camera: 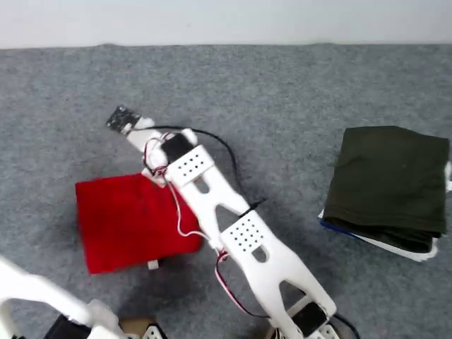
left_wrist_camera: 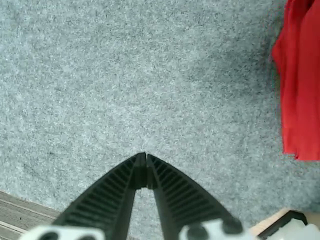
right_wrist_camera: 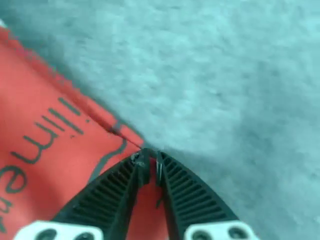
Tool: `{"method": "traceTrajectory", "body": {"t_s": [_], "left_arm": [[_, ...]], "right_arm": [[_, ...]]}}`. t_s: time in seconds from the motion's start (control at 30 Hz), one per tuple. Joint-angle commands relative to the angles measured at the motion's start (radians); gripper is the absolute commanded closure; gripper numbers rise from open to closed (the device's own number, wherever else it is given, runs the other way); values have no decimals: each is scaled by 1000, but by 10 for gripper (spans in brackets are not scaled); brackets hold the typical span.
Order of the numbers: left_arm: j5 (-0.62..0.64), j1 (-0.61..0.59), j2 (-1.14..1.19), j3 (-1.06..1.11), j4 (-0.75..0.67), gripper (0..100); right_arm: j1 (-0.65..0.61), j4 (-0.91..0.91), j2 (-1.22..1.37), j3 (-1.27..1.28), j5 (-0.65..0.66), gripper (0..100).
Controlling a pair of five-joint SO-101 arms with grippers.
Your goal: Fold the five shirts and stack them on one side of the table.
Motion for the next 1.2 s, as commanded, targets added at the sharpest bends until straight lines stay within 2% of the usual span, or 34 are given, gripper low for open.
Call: {"method": "traceTrajectory", "body": {"t_s": [0.0, 0.13, 0.43, 0.6, 0.73, 0.8, 0.93, 1.17], "left_arm": [[2, 9, -34, -38, 3, 993], [2, 15, -34, -38, 2, 992], [2, 57, -35, -41, 8, 992], [2, 44, -37, -44, 29, 992], [2, 38, -35, -39, 29, 992], [2, 40, -35, -39, 29, 992], [2, 40, -35, -39, 25, 992], [2, 38, -35, -38, 29, 992]], "right_arm": [[65, 8, -42, -43, 11, 953], [28, 24, -131, -43, 9, 953], [-140, 79, -252, -41, 8, 953], [-130, 277, -303, -41, -2, 953], [-73, 292, -380, 0, -153, 948], [-70, 297, -421, 49, -164, 950], [-71, 297, -565, 310, -252, 948], [-74, 292, -842, 786, -621, 932]]}}
